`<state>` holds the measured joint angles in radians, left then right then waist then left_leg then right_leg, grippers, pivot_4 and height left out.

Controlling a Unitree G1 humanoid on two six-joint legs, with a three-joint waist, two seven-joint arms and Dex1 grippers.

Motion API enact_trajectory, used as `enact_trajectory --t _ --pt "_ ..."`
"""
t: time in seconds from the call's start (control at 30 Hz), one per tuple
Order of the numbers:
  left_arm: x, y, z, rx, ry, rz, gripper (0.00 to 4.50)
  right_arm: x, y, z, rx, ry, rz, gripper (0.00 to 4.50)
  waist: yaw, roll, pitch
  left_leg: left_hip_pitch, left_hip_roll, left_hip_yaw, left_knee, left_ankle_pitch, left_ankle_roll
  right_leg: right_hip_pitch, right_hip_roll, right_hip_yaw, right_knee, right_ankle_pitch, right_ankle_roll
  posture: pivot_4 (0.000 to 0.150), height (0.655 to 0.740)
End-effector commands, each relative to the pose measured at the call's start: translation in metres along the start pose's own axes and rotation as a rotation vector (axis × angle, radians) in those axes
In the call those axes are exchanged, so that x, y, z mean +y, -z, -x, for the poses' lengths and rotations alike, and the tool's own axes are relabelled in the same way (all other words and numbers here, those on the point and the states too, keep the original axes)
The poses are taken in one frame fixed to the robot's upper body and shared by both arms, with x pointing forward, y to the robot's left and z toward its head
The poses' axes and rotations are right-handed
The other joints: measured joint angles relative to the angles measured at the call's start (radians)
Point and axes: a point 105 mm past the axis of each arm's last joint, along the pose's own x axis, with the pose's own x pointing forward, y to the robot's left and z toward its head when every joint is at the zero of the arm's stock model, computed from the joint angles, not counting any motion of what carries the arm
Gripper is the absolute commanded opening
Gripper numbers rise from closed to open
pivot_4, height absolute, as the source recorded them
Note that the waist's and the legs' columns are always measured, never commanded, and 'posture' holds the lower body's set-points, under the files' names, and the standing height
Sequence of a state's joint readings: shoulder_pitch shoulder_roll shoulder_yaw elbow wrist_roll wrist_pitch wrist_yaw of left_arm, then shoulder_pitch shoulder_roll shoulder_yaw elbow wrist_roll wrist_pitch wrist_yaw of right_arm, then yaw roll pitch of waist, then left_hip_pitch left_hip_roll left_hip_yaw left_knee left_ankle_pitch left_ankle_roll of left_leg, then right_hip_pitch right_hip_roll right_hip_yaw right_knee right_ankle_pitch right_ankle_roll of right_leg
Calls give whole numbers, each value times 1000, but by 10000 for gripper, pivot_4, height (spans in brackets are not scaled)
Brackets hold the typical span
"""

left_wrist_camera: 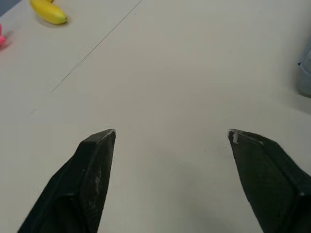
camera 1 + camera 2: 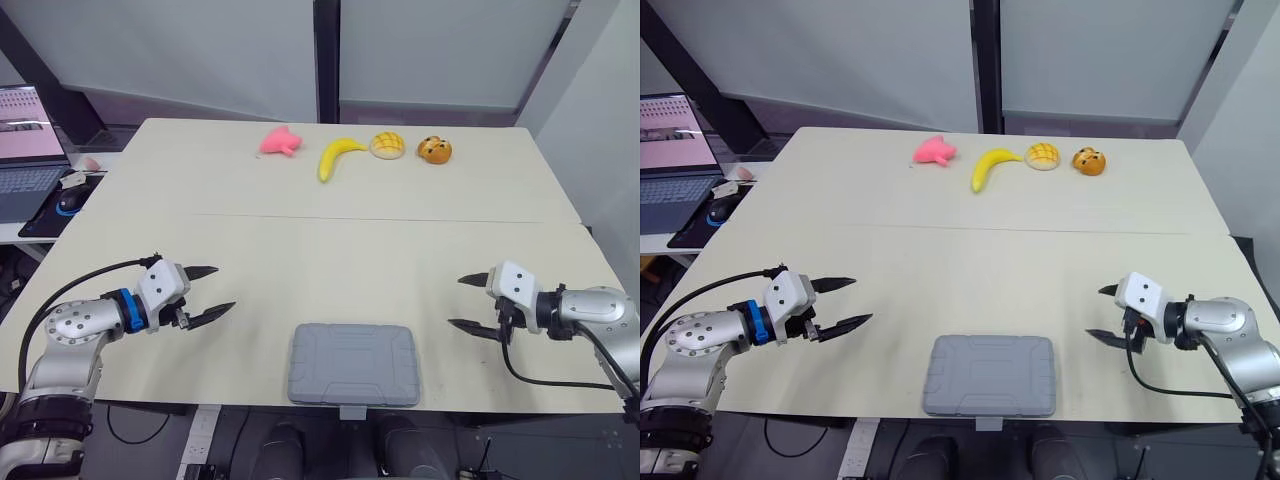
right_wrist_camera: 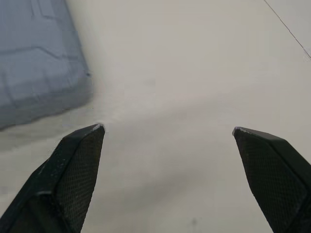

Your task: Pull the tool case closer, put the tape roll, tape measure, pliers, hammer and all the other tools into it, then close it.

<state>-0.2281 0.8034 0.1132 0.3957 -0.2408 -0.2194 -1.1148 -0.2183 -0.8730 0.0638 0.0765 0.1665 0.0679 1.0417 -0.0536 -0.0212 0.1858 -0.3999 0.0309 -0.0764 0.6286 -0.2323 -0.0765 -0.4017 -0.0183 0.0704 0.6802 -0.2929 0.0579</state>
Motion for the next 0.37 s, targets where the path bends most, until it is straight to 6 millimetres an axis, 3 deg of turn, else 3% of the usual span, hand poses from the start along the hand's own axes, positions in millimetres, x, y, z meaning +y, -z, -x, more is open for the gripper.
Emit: enact_trajectory --t 0.03,0.37 --pt "10 0 -1 5 -30 -15 44795 -11 -5 0 -58 41 56 45000 -3 0 0 0 0 0 0 0 0 0 0 0 0 2 -4 1500 7400" --pt "21 9 -3 62 -80 -19 44795 -17 0 -3 -88 73 21 45000 -2 0 0 0 0 -1 0 0 0 0 0 -1 1 3 -5 1500 7400"
